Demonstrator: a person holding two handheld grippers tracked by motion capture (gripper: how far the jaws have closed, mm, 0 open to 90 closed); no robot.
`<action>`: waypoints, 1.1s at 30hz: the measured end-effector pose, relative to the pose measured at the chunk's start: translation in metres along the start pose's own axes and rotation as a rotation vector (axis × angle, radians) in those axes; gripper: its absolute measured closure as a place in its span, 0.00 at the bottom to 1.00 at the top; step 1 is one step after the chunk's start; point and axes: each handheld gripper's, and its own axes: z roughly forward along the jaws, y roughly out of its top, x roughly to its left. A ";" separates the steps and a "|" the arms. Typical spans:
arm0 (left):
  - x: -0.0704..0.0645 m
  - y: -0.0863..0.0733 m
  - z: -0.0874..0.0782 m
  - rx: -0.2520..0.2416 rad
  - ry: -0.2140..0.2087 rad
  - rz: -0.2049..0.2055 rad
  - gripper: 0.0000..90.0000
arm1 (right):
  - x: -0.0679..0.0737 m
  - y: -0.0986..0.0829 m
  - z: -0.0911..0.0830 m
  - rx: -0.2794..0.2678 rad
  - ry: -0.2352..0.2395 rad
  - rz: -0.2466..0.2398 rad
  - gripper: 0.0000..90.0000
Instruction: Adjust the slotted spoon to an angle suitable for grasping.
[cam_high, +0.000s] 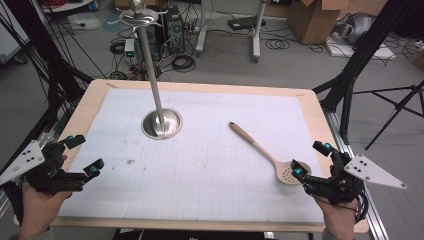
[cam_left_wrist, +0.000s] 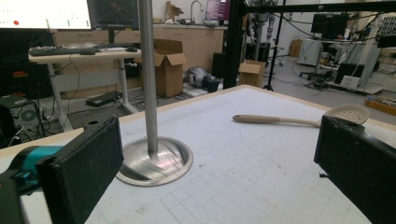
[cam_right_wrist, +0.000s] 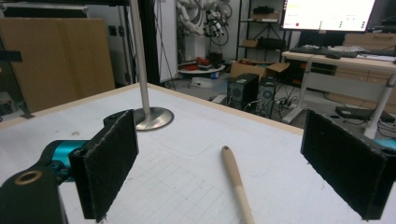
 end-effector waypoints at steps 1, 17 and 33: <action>0.000 -0.001 0.000 0.002 0.002 -0.002 0.02 | -0.001 0.000 0.000 -0.003 -0.004 0.002 0.11; -0.002 -0.006 0.007 0.020 -0.013 -0.014 0.02 | -0.002 -0.006 0.014 0.051 -0.018 -0.013 0.13; -0.001 -0.008 0.002 0.018 -0.003 -0.023 0.02 | -0.006 -0.007 0.043 0.103 0.104 0.014 0.34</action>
